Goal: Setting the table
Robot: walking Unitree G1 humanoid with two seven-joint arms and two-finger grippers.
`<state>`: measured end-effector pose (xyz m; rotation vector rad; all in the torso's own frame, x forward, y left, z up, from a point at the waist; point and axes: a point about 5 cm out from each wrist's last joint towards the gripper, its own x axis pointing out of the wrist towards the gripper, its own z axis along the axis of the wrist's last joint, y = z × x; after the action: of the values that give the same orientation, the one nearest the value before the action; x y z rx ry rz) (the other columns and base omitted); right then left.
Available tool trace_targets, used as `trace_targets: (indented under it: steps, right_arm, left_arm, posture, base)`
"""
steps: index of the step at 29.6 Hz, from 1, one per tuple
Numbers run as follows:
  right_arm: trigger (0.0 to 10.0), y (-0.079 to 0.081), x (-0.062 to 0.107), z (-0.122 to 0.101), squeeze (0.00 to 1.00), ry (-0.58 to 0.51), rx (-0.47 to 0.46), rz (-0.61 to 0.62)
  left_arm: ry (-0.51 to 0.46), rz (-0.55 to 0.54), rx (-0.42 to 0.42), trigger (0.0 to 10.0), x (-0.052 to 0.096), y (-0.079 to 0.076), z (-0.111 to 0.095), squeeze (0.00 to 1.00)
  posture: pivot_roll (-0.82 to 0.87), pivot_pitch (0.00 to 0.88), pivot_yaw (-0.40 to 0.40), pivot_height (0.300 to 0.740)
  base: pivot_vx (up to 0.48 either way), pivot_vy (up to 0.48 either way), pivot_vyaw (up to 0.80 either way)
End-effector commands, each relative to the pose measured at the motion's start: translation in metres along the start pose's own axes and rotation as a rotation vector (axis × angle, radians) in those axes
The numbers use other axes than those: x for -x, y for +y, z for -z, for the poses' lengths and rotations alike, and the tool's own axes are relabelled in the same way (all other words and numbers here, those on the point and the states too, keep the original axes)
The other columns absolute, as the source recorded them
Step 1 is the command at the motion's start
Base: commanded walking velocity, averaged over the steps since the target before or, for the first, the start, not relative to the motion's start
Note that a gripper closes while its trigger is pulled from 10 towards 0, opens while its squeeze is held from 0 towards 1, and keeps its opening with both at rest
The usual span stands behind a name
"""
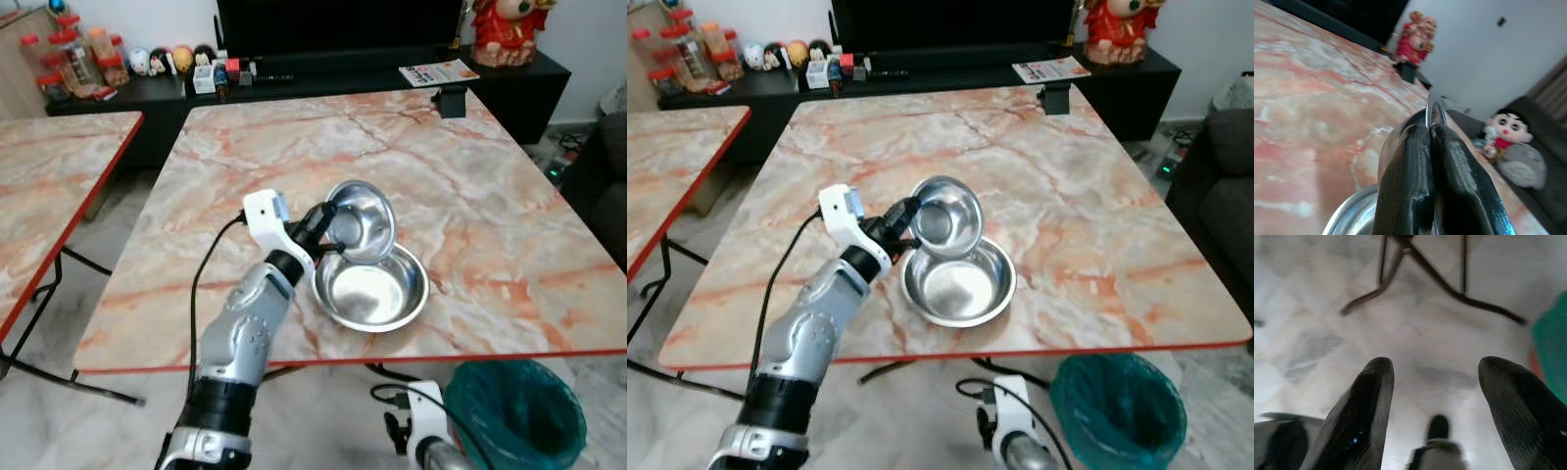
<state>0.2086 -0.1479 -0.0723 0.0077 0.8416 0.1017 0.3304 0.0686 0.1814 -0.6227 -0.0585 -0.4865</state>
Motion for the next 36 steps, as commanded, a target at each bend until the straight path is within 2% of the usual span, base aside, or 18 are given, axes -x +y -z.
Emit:
trace_targets:
  steps: [1,11,13,23,30,36]
  right_arm:
    - [10.0,-0.001,0.000,0.003,0.00,0.012,-0.002,0.002]
    - [10.0,-0.001,0.000,0.003,0.00,0.013,-0.003,0.002]
    - [10.0,0.000,0.001,0.003,0.00,0.015,-0.004,0.001]
    - [10.0,0.000,0.001,0.004,0.00,0.017,-0.004,0.000]
    - [10.0,0.000,0.001,0.004,0.00,0.020,0.000,-0.004]
    - [10.0,0.001,0.001,0.004,0.00,0.020,-0.005,-0.004]
  left_arm:
    - [-0.006,0.012,-0.002,10.0,0.000,-0.004,0.000,0.00]
    - [0.005,0.023,-0.003,10.0,0.002,-0.004,0.002,0.00]
    - [0.064,0.058,0.016,10.0,0.007,-0.005,0.010,0.00]
    - [0.148,0.076,0.086,10.0,0.007,-0.009,0.023,0.00]
    - [0.219,0.114,0.094,10.0,0.006,-0.017,0.031,0.00]
    - [0.250,0.142,0.138,10.0,-0.002,-0.032,0.040,0.00]
  posture:
    - [0.00,0.024,0.082,0.740]
    - [0.00,0.025,0.081,0.740]
    - [0.00,0.026,0.081,0.740]
    - [0.00,0.026,0.083,0.740]
    - [0.01,0.026,0.081,0.740]
    - [0.00,0.026,0.085,0.740]
  base:
    - [0.000,0.000,0.00]
    - [0.000,0.000,0.00]
    - [0.000,0.000,0.00]
    - [0.000,0.000,0.00]
    - [0.000,0.000,0.00]
    - [0.000,0.000,0.00]
